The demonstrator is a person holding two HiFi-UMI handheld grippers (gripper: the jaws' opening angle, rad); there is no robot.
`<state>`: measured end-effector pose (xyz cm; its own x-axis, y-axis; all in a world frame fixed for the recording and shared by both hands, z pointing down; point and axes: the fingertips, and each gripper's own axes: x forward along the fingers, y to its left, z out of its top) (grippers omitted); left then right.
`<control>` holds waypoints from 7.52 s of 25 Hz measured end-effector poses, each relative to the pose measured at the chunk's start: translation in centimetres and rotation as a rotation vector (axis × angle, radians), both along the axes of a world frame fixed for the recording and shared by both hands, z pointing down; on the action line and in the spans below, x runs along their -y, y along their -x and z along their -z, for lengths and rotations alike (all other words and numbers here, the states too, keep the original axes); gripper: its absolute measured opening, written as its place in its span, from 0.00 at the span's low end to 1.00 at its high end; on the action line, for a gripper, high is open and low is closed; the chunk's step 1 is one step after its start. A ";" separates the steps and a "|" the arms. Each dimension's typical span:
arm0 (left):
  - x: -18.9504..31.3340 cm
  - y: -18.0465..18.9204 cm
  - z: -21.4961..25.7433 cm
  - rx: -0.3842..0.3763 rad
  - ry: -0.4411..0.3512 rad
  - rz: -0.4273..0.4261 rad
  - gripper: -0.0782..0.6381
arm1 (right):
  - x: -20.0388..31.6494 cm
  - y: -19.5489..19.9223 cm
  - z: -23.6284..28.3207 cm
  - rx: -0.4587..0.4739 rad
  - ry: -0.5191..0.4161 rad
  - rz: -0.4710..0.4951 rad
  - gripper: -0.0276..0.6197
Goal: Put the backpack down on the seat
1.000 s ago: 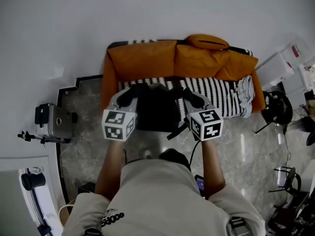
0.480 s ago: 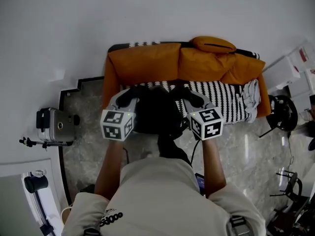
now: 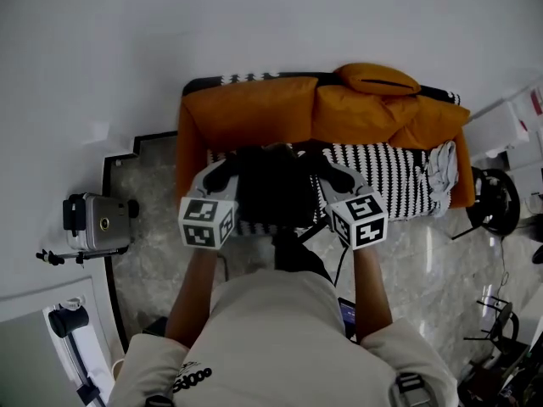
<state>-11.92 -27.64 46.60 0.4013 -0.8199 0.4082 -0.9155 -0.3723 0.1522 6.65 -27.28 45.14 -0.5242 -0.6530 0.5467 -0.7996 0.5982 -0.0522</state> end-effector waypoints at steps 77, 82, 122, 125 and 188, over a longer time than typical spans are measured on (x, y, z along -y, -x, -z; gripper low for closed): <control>16.8 -1.8 -29.8 -0.032 0.552 0.047 0.25 | 20.4 -4.4 -27.8 0.057 0.507 -0.217 0.10; 17.2 -4.4 -31.4 -0.078 0.598 -0.017 0.31 | 20.8 -2.9 -29.8 0.092 0.562 -0.247 0.10; 12.4 0.6 -31.5 -0.157 0.575 0.133 0.64 | 16.6 0.8 -30.2 0.011 0.584 -0.099 0.54; 11.3 1.2 -30.0 -0.165 0.551 0.147 0.64 | 15.0 0.1 -29.0 0.014 0.579 -0.115 0.53; -18.8 -1.1 16.6 0.088 -0.436 -0.132 0.12 | -18.6 -0.2 15.1 0.108 -0.359 -0.058 0.05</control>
<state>-10.82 -8.80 30.02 0.4932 -0.8668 0.0736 -0.8585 -0.4986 -0.1201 6.81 -8.67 30.08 -0.5230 -0.8230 0.2215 -0.8338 0.5479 0.0669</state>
